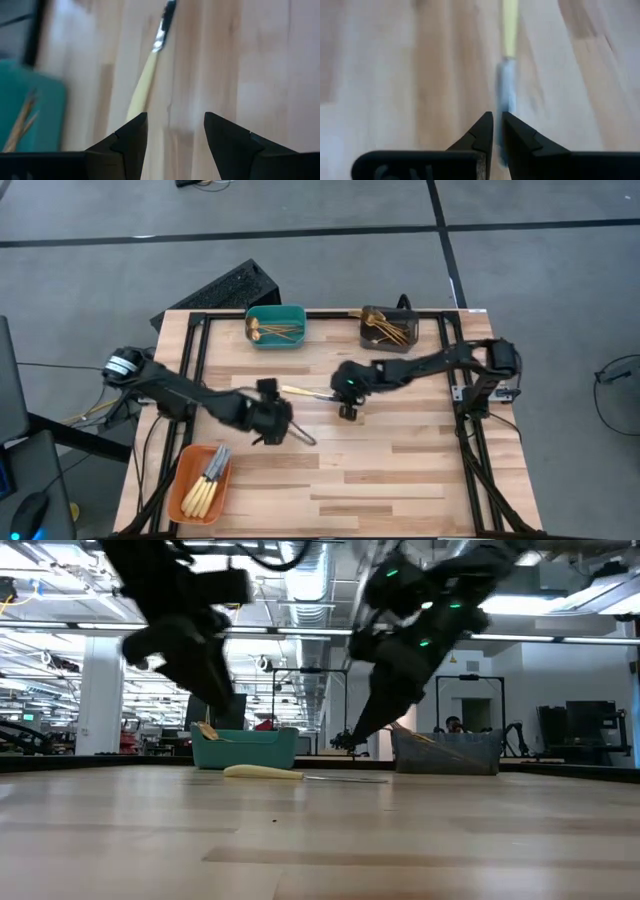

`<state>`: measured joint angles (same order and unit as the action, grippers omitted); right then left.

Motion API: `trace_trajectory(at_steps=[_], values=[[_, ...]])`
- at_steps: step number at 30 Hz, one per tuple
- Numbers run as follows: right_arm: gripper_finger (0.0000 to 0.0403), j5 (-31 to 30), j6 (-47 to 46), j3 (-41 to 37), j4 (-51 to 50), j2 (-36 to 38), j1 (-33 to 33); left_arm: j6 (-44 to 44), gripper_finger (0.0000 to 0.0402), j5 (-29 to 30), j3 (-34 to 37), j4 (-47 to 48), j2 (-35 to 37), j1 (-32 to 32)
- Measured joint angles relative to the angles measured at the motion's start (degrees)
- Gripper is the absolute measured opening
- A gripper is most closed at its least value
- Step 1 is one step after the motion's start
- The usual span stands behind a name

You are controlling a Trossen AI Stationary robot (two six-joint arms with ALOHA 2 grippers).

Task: Sort silverware by color (type)
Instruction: Put the yellow table knife into the orange bin

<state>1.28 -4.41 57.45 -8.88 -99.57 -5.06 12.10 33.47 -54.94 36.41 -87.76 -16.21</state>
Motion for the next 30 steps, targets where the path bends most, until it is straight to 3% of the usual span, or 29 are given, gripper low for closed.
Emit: trace_trajectory(at_steps=[4, 10, 21, 24, 30], values=[[0.0066, 0.02, -3.49, -10.17, 16.92, 4.35, 3.45, -8.53, 0.0183, -8.76, 0.02, -8.24, -1.57, 5.88], [0.0066, 0.02, -4.35, -16.04, 33.14, 2.79, 8.72, -19.74, 0.0183, -11.06, 0.02, -10.93, -2.06, 13.47], [0.0066, -0.44, -9.64, -12.12, 34.87, -8.95, 12.23, -33.01, 0.0183, -20.85, 0.02, -13.83, -8.08, 25.66], [0.0066, -3.48, -11.06, -11.26, 36.48, -10.67, 12.44, -35.62, 0.0183, -22.19, 0.01, -16.09, -10.28, 26.78], [0.0066, -12.28, -12.14, -10.99, 40.38, -11.34, 12.54, -37.32, 0.0182, -31.1, -0.11, -21.68, -13.87, 27.18]])
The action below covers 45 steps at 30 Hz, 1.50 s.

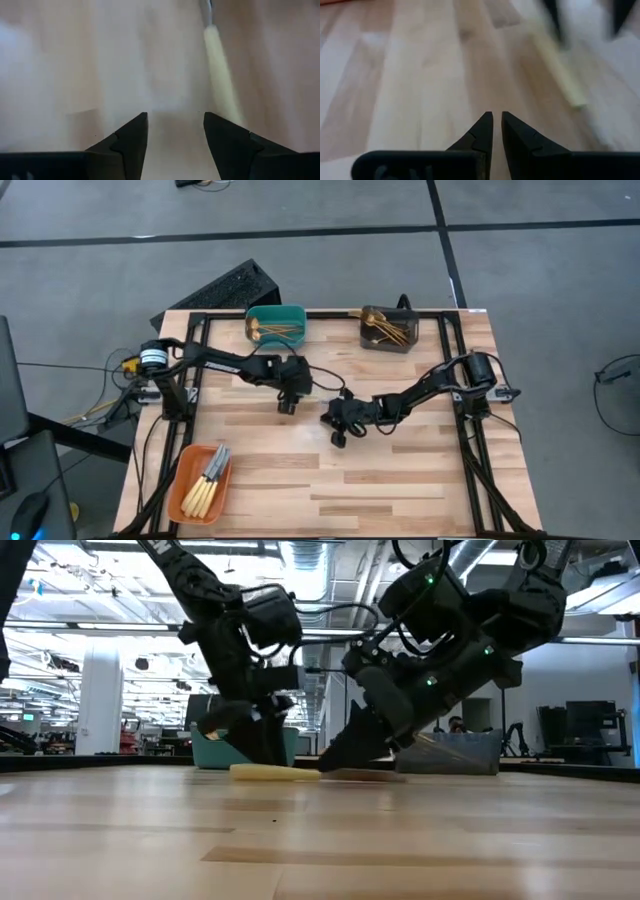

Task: Sort silverware by color (type)
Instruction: Put the yellow table knife into the orange bin

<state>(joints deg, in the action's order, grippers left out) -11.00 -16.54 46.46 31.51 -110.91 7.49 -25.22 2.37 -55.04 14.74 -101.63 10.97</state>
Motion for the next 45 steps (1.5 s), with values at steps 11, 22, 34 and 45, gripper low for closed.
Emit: trace_trajectory(at_steps=[11, 22, 34, 45], values=[[0.0065, -11.38, -0.58, -2.16, -0.59, 4.48, 1.03, 6.99, 0.0182, -1.72, 0.06, 0.01, 0.53, -0.1], [0.0065, -28.3, -1.21, -8.95, -1.28, 15.1, 4.34, 24.86, 0.0182, -14.11, -0.02, -9.69, 1.22, -5.16], [0.0065, -28.22, -5.53, -12.08, -0.96, 17.77, 5.35, 27.71, 0.0182, 0.36, -0.13, -13.23, -6.78, -10.39], [0.0065, -29.87, -5.46, -12.07, -0.37, 17.75, 5.27, 34.21, 0.0022, 9.66, -0.22, -2.23, -4.33, -14.11]])
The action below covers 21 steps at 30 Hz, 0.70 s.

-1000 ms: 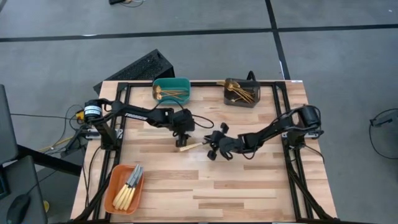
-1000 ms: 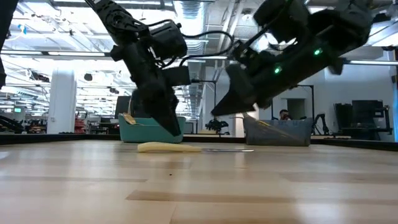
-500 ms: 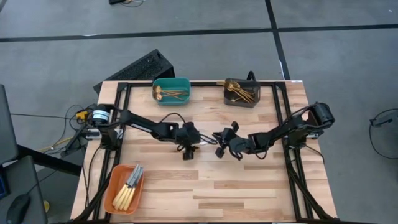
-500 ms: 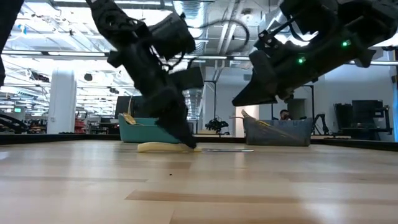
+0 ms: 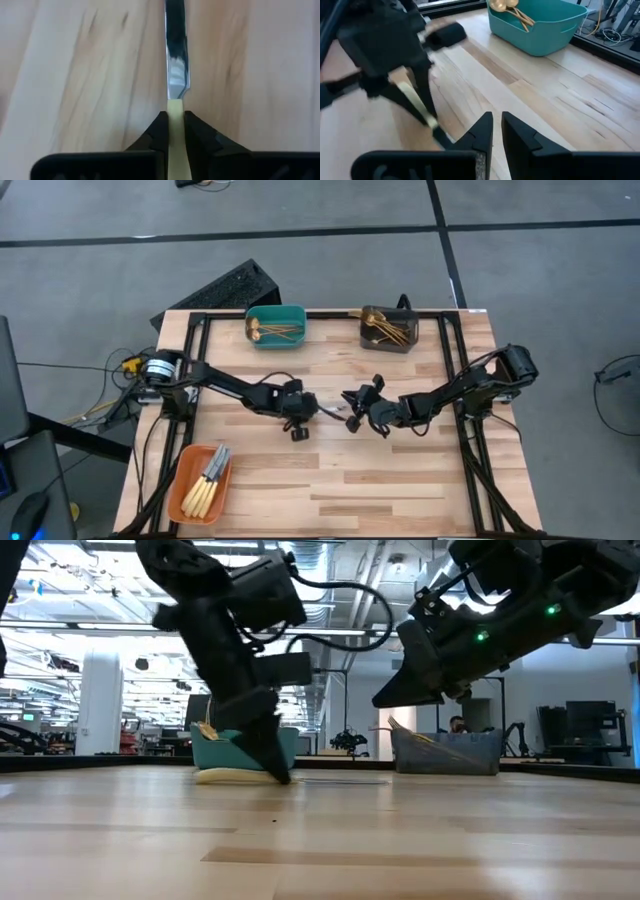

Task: Sort silverware by color (type)
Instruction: Put the yellow table knife into the orange bin

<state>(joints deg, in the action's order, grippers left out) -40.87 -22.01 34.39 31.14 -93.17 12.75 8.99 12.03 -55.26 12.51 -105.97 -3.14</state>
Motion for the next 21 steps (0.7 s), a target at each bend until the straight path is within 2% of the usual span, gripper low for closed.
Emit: trace_trajectory(at_steps=[4, 9, 14, 18, 21], values=[[0.0065, -0.06, 1.24, 0.0, 0.86, -0.02, -0.02, 4.06, 0.0029, 5.43, 0.55, 7.22, 4.2, -2.89], [0.0065, -0.71, 1.46, 0.02, 1.15, -0.02, 0.05, 15.62, 0.0031, 17.3, 0.3, 21.0, 13.67, -8.81], [0.0065, -1.83, 1.56, 0.02, 1.2, -0.02, 0.17, 35.67, 0.0024, 25.69, 0.33, 35.23, 25.17, -19.98], [0.0065, -1.98, 2.74, 0.02, 3.27, -0.04, -0.16, 53.87, 0.0031, 27.79, 0.32, 45.42, 32.22, -30.55], [0.0065, -1.98, 4.25, 0.02, 5.61, -0.04, -0.15, 71.09, 0.0031, 29.35, 0.32, 54.74, 35.4, -39.71]])
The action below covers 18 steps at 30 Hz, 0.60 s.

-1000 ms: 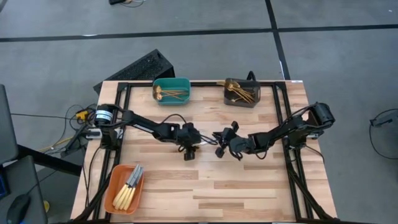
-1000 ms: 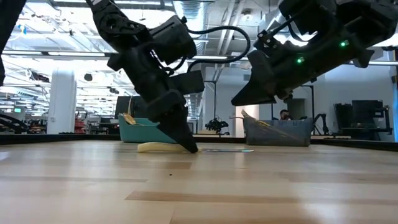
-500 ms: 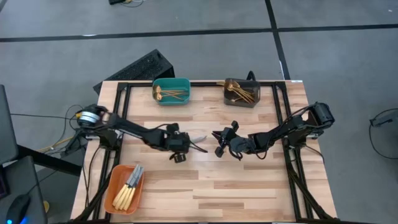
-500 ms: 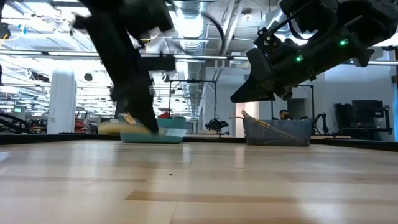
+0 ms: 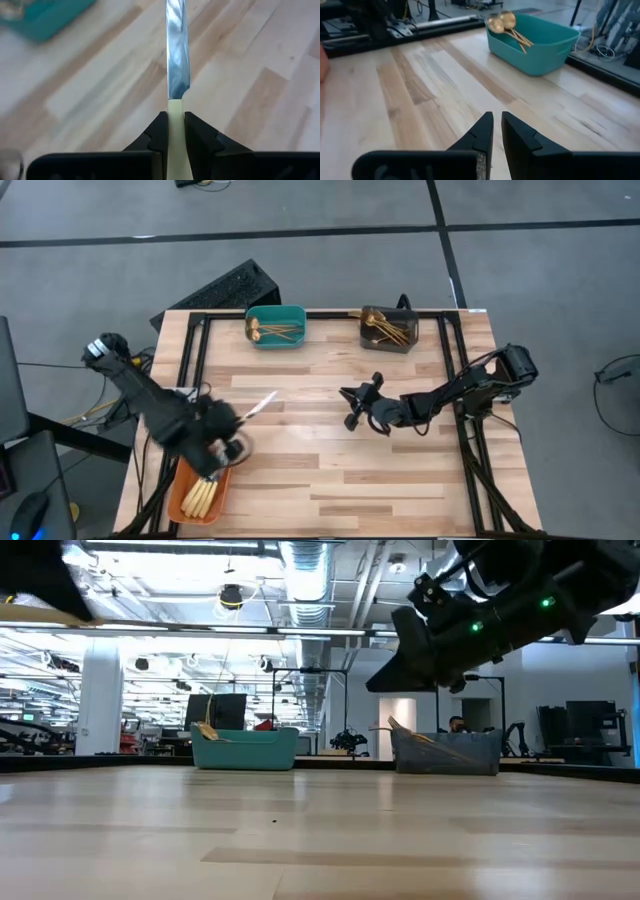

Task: Sort silverware by color (type)
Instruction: Put the yellow table knife into the orange bin

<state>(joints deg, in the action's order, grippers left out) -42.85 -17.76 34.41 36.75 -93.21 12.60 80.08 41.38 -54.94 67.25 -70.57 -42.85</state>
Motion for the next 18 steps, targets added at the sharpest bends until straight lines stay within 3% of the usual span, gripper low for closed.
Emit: trace_trajectory(at_steps=[4, 8, 12, 18], values=[[0.0065, 0.07, 2.4, 0.0, 3.1, 0.0, 0.0, 20.82, 0.0028, -1.38, 0.0, 9.28, 0.1, -10.84], [0.0065, 0.04, 2.84, 0.0, 3.63, 0.0, -0.02, 34.47, 0.003, -4.07, 0.0, 11.98, -2.65, -19.04], [0.0065, 0.05, 2.82, 0.0, 3.63, 0.0, -0.42, 39.69, 0.003, -5.17, 0.0, 11.66, -7.19, -23.82], [0.0065, 0.67, 2.79, 0.0, 4.29, 0.0, -1.64, 40.01, 0.0031, -7.23, -0.03, 7.27, -15.2, -24.75]])
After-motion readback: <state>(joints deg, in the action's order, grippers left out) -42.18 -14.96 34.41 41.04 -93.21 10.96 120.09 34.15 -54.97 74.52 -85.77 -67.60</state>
